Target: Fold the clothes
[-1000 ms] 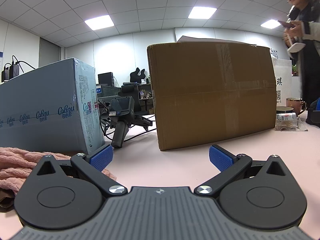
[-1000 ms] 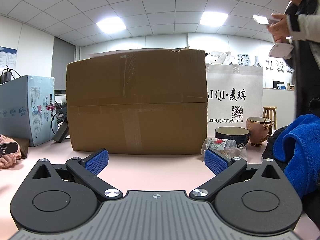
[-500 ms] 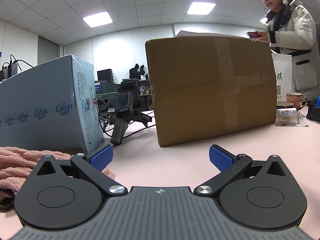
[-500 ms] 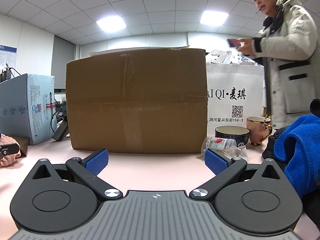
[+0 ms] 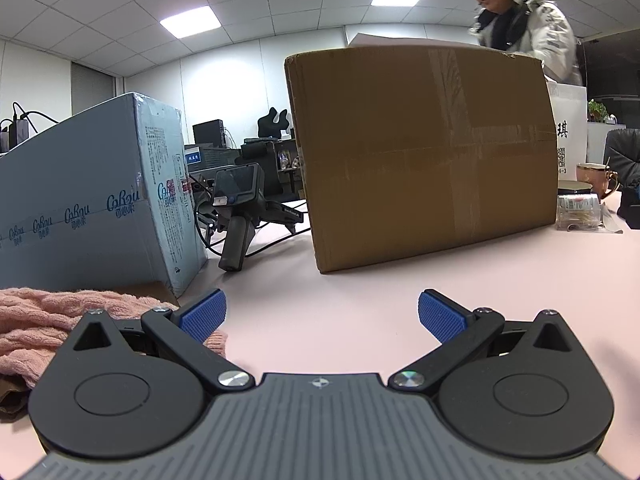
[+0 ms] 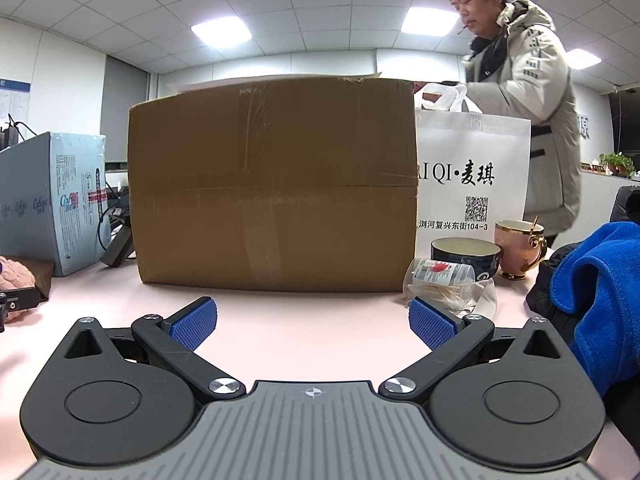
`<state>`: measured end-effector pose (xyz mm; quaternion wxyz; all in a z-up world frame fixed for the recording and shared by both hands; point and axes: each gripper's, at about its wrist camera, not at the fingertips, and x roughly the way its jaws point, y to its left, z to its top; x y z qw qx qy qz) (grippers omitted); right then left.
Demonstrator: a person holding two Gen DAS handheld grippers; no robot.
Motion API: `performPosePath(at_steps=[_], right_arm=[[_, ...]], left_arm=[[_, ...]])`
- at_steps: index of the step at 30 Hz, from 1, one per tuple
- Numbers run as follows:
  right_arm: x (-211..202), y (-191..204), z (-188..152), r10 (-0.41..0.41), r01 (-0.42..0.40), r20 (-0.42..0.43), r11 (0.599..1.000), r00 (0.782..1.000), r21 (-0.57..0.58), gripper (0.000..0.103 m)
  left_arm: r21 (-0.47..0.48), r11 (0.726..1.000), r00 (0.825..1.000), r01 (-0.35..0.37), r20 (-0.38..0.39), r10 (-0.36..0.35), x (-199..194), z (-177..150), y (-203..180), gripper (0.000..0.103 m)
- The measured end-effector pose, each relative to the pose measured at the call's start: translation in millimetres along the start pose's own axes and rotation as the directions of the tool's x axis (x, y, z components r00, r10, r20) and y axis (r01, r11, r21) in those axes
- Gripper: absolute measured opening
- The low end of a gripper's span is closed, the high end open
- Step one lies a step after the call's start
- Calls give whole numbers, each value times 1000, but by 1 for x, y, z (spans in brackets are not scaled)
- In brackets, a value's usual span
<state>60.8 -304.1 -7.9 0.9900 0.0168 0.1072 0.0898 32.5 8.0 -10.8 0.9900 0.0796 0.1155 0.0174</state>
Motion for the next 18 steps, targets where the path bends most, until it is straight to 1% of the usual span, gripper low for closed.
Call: performPosePath(at_steps=[18], right_arm=[[0,0,0,3,-3,1,1000,1000,7,103]], left_arm=[[-4,1000,1000,11,-17,-11,4,1,1,103]])
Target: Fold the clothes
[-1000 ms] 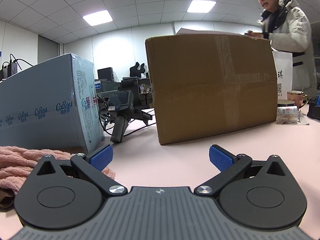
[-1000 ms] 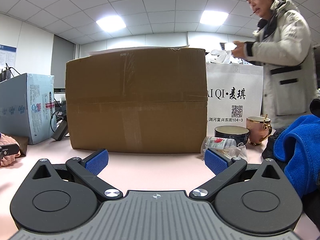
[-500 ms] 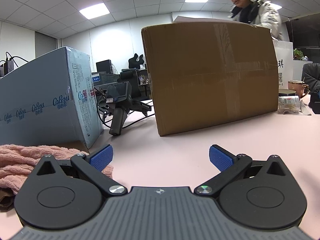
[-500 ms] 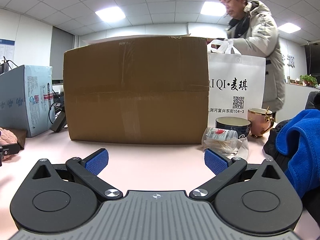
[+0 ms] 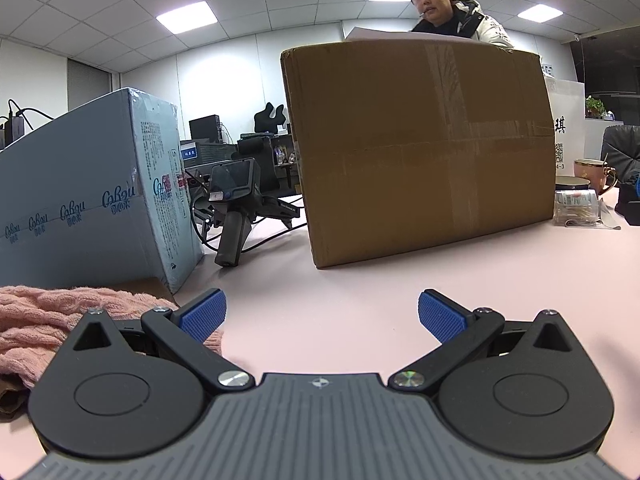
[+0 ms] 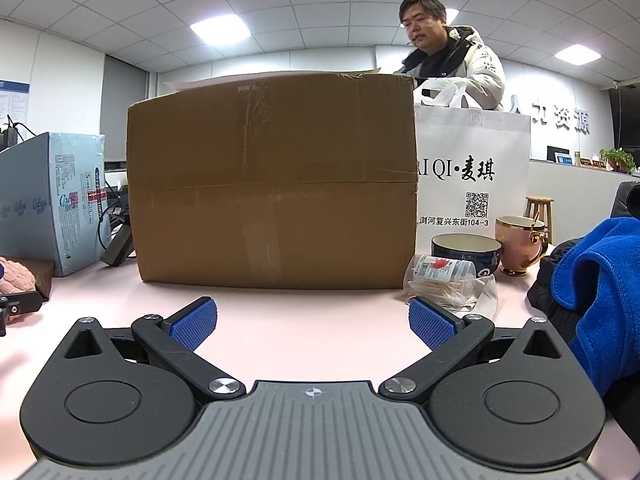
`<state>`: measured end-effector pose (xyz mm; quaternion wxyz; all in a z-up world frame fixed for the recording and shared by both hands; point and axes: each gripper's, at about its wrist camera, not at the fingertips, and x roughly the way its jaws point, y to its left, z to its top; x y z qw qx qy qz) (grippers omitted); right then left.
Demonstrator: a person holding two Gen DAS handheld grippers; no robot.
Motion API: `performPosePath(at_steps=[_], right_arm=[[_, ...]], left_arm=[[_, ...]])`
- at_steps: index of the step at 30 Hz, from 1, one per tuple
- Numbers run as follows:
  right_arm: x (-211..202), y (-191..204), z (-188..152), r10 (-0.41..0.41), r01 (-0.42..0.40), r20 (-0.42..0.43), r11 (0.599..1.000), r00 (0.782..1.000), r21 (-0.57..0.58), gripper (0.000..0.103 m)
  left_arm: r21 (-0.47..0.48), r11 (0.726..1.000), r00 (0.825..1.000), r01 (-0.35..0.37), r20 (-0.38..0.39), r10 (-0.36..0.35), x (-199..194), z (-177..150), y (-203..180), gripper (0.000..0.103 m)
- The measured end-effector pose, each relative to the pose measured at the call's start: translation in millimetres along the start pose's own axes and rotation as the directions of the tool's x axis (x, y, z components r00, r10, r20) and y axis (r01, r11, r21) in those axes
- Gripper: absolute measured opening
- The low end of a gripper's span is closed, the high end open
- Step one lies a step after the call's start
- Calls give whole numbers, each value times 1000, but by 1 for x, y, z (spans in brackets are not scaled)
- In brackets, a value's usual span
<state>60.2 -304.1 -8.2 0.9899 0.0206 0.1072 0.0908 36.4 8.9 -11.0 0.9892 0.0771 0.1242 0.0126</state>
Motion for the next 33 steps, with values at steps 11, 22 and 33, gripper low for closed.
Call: performPosePath(at_steps=[11,22,33], right_arm=[[0,-1,0,2,-2,-4,1000,1000,2,103],[2,0,0,3,-3,-19,1000,1000,4,103],[3,1,-1,-2,2,-21,1000,1000,-3,103]], left_arm=[[2,1000,1000,3,-6,-3,1,0,-1,103],[12,1000,999,10,-40,-9,6,0,-3,103],[-46,998,993,33,-113,-38,18,-3,6,103]])
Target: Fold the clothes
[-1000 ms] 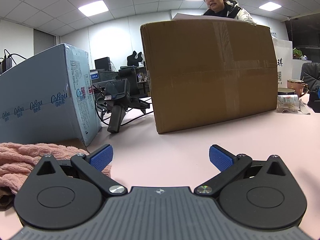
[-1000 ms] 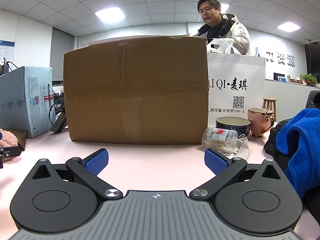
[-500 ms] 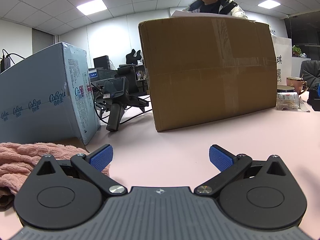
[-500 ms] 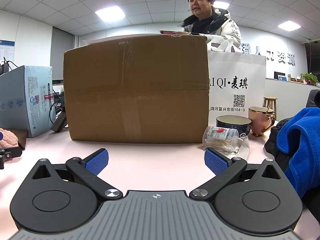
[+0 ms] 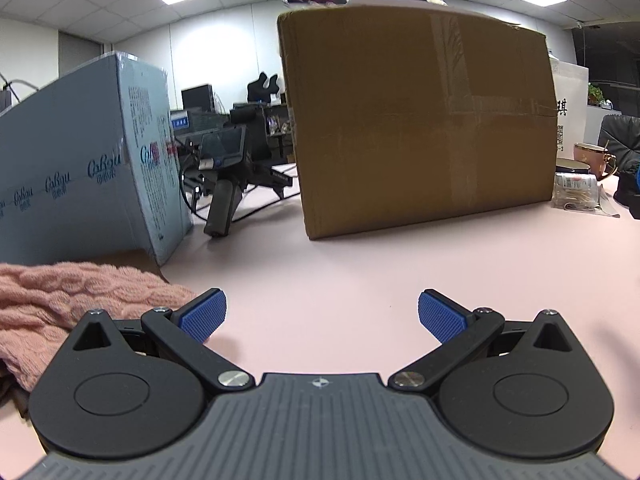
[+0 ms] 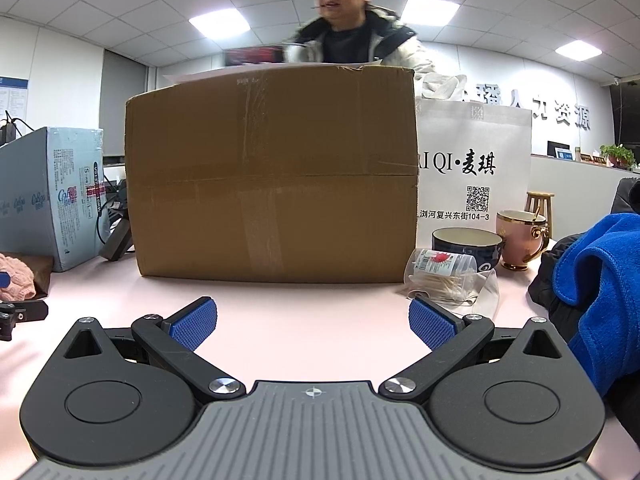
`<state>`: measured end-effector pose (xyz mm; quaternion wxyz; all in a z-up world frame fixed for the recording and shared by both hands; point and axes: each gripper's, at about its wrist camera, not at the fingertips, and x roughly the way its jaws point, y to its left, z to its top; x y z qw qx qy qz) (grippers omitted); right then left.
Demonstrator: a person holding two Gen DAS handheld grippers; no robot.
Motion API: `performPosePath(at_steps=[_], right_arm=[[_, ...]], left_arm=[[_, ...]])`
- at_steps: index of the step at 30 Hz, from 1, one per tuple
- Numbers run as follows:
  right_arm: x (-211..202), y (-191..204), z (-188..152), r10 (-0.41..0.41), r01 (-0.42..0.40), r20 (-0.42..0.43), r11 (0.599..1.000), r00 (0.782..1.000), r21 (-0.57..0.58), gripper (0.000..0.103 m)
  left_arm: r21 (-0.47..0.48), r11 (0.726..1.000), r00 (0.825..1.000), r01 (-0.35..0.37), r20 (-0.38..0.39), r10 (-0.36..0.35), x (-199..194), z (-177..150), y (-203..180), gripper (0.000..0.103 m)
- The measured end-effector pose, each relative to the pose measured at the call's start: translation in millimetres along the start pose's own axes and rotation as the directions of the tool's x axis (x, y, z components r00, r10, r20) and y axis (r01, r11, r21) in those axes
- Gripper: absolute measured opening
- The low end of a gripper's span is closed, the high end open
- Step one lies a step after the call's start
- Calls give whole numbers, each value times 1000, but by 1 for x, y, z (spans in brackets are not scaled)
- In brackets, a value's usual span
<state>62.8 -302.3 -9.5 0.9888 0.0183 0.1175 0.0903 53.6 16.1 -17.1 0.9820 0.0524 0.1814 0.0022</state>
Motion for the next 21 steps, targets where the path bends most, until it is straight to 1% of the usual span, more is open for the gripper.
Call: performPosePath(at_steps=[5,12,21], right_arm=[[0,-1,0,3,-3,-2,1000,1000,5,103],[-1,-4,0,2,-3,6,1000,1000,22,103],[-4,-5,0,0,-1,25,1000,1000,31,103]], left_arm=[[-26,999,1000,21,-21,-22,3,-1,4,103],[-37,998,997,46,-56,-48,8,-1,5,103],[-48,998,998,45,-52,-47,6,-2,7,103]])
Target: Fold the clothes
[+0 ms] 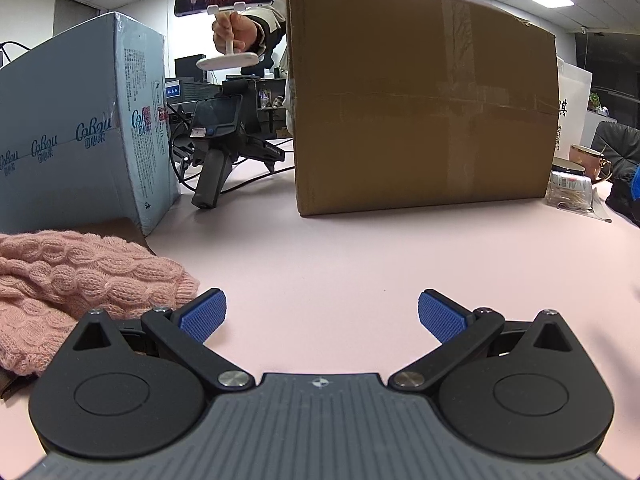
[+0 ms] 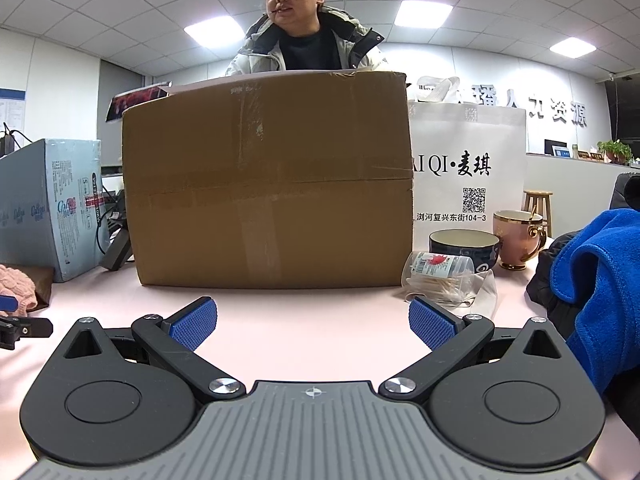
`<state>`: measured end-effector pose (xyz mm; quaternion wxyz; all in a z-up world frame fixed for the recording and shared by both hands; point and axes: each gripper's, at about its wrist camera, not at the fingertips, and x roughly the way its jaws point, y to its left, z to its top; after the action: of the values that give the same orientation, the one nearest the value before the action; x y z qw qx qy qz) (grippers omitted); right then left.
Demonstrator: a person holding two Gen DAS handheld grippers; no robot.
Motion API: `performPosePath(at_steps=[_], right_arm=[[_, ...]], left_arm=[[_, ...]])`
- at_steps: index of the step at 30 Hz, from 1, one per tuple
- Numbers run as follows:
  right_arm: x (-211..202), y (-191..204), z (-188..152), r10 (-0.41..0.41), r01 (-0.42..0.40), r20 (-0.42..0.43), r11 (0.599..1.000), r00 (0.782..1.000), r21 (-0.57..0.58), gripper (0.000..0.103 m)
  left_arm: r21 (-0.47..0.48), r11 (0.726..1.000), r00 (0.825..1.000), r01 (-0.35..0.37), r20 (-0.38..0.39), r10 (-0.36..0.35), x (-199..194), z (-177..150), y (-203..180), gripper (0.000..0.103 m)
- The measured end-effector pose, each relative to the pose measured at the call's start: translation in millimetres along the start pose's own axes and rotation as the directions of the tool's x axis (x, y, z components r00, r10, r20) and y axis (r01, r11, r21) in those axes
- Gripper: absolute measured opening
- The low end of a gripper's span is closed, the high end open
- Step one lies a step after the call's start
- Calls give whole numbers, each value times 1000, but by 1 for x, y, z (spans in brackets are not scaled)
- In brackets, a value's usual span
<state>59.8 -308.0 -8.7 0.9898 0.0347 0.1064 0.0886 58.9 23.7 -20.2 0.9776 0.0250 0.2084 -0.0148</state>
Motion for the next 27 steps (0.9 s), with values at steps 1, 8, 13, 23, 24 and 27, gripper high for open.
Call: performPosePath(at_steps=[1,8,13,23,24,27], right_arm=[[0,0,0,0,0,-1,1000,1000,1,103],[0,1,1,1,-1,-2,1000,1000,-6,103],[1,1,1,-1,1,-9,1000,1000,-6,103],[2,5,0,-21,20,-12,1000,1000,-22,103],[2,5,0,-20,20,-15,1000,1000,-23,103],[6,5,0,-14,13,-36,1000,999,-27,103]], left_arm=[[0,1000,1000,0,3,0,-1,0,0,103],[8,1000,1000,3,8,-3,-2,0,-1,103],[6,1000,1000,5,13,-5,-2,1,-1,103],[-1,1000,999,-22,44,23,-7,0,-1,103],[-2,1000,998,-26,55,26,-9,0,-1,103],[-3,999,997,-35,63,35,-10,-1,-1,103]])
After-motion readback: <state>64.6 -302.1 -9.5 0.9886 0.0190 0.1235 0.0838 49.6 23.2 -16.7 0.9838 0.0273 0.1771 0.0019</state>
